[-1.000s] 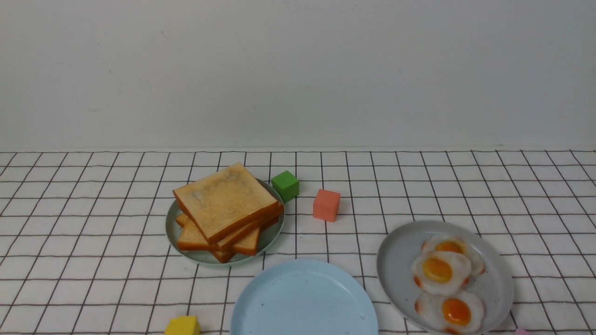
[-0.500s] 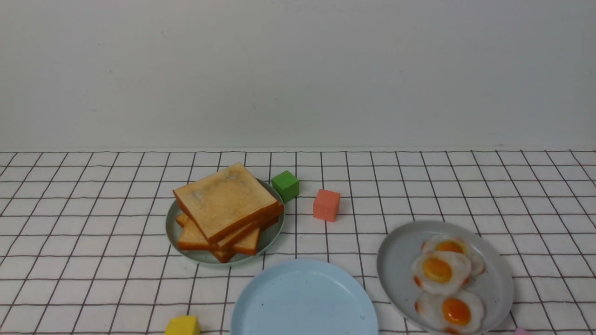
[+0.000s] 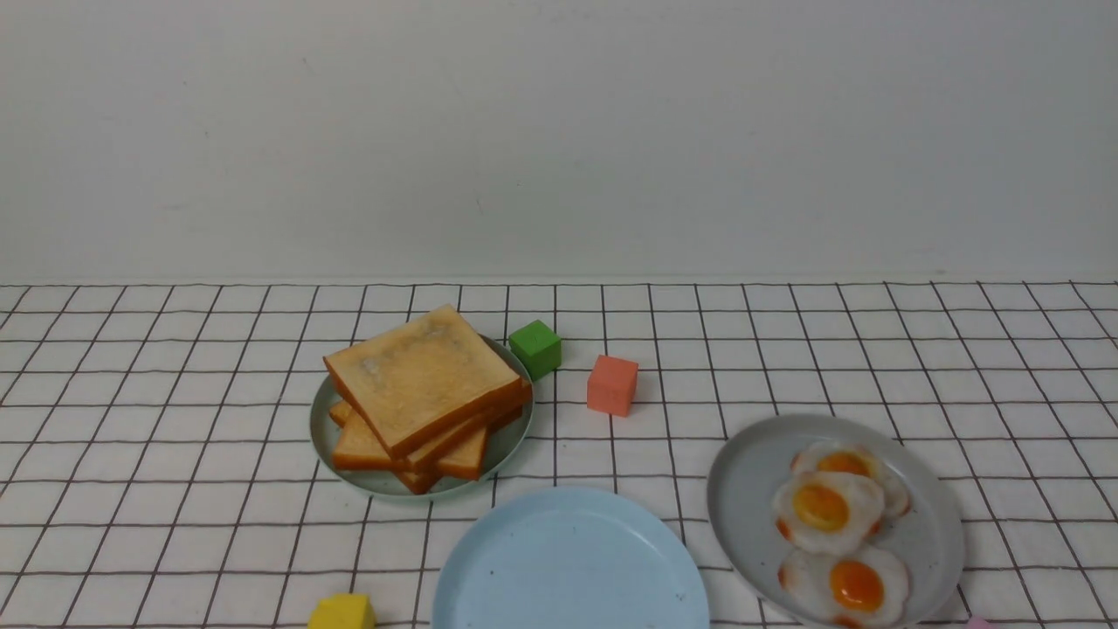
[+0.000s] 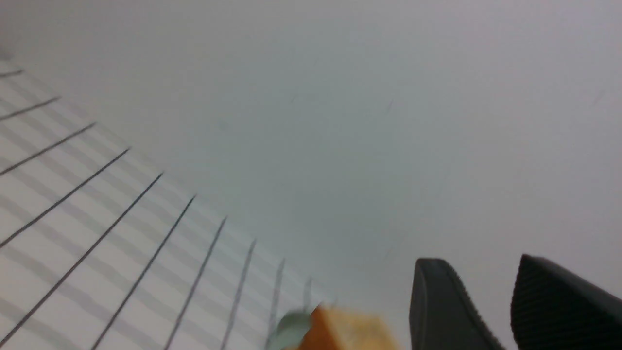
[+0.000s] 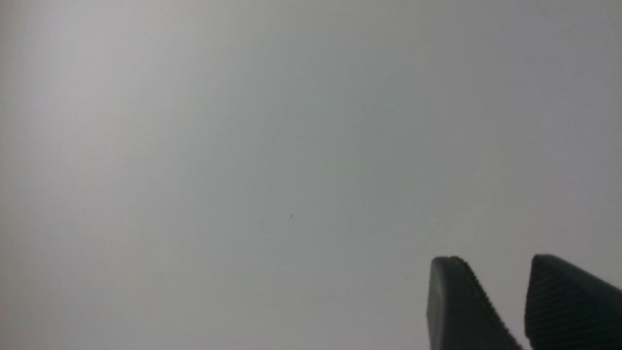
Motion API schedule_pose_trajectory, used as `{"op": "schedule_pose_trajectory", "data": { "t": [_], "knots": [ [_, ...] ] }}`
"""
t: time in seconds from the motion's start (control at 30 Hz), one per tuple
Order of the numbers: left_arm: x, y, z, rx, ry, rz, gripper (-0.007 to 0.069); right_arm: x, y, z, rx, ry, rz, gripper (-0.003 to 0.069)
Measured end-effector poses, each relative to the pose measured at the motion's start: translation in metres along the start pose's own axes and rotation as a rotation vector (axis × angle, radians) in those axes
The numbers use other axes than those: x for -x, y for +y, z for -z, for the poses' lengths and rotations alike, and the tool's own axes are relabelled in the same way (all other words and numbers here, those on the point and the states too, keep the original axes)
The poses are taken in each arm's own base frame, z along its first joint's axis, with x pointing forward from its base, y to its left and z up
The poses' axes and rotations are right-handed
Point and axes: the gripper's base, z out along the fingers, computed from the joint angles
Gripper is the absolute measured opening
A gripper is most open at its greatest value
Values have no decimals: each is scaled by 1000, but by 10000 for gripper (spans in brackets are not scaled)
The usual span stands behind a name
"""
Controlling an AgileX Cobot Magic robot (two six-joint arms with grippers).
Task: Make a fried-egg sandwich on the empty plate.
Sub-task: Use the left arm to grab a slice of bread
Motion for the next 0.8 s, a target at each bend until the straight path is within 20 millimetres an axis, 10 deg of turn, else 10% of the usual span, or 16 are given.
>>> {"op": "schedule_pose_trajectory", "data": {
  "t": [0.17,0.47,0.63,0.8],
  "knots": [
    [27,-21,0,-86,-125,27,238,42,10,-24,-26,-17,-35,241],
    [128,-118,-16,-147,-116,-143,238,132,29,-115,-134,123,-33,241],
    [125,-120,-51,8,112,-156,238,113,16,-151,-263,388,-48,241],
    [78,-81,-102,301,514,-192,238,52,-9,-170,-436,776,-58,241]
  ]
}}
